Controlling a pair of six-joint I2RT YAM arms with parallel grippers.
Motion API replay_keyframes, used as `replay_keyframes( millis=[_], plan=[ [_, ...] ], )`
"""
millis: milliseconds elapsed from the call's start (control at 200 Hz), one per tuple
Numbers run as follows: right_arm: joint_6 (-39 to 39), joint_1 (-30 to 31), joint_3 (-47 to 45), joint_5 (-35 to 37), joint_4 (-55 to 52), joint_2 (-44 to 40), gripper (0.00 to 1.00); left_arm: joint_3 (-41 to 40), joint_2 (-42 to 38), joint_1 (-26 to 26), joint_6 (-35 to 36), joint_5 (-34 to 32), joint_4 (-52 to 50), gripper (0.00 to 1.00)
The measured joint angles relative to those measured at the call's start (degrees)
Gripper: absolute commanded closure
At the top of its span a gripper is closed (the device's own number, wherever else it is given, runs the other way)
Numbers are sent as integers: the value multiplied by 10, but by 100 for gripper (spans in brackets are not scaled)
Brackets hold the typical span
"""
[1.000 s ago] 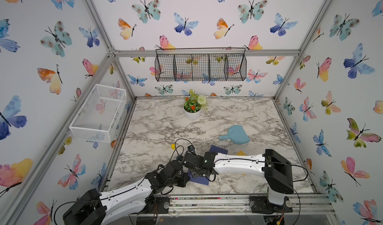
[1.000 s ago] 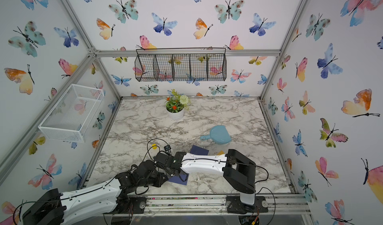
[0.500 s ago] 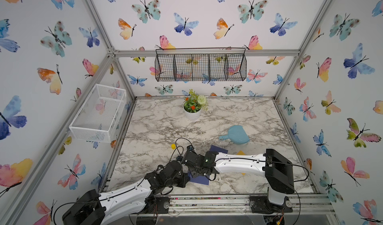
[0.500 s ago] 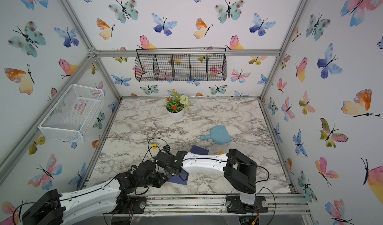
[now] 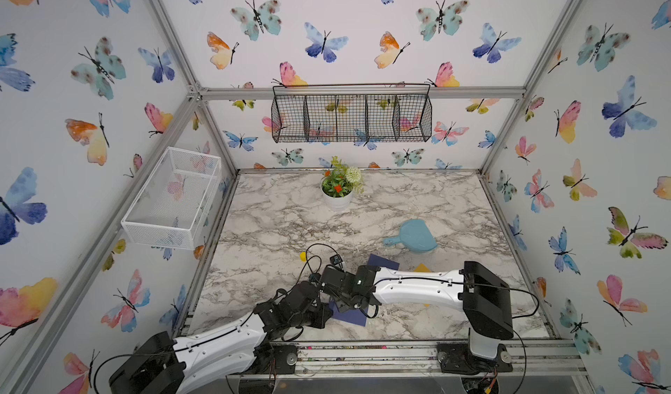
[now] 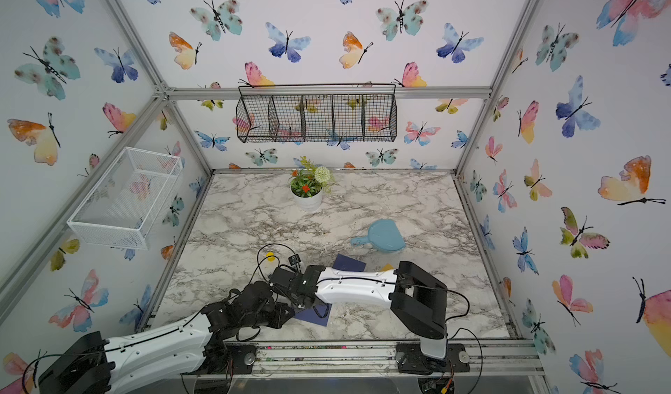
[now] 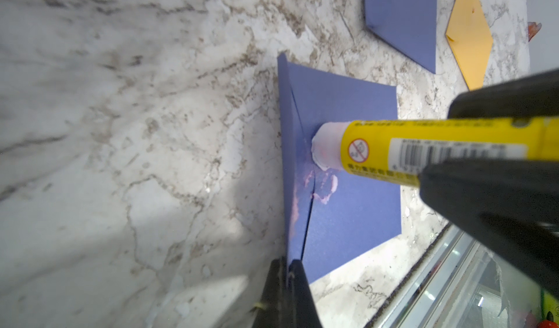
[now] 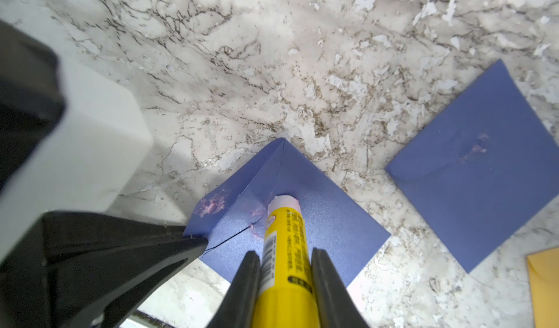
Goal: Seal the envelope with a glue stick
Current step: Apply the envelope at the center of the board.
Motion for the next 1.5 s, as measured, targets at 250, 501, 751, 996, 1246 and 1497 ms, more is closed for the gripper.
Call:
replay_keyframes(
  millis=[250, 501, 751, 996, 1246, 1497],
  plan=[
    [-21, -2, -11, -32, 34, -5, 98, 0, 0, 0, 0, 0, 0, 100],
    [-10, -2, -12, -25, 33, -6, 97, 0, 0, 0, 0, 0, 0, 100],
    [7, 0, -6, -8, 5, -5, 97, 0, 0, 0, 0, 0, 0, 100],
    [7, 0, 4, 0, -25, -2, 97, 0, 0, 0, 0, 0, 0, 100],
    [-23, -3, -13, -47, 24, -10, 97, 0, 0, 1, 0, 0, 0, 100],
    [-14, -3, -10, -37, 17, -10, 97, 0, 0, 1, 0, 0, 0, 100]
  ],
)
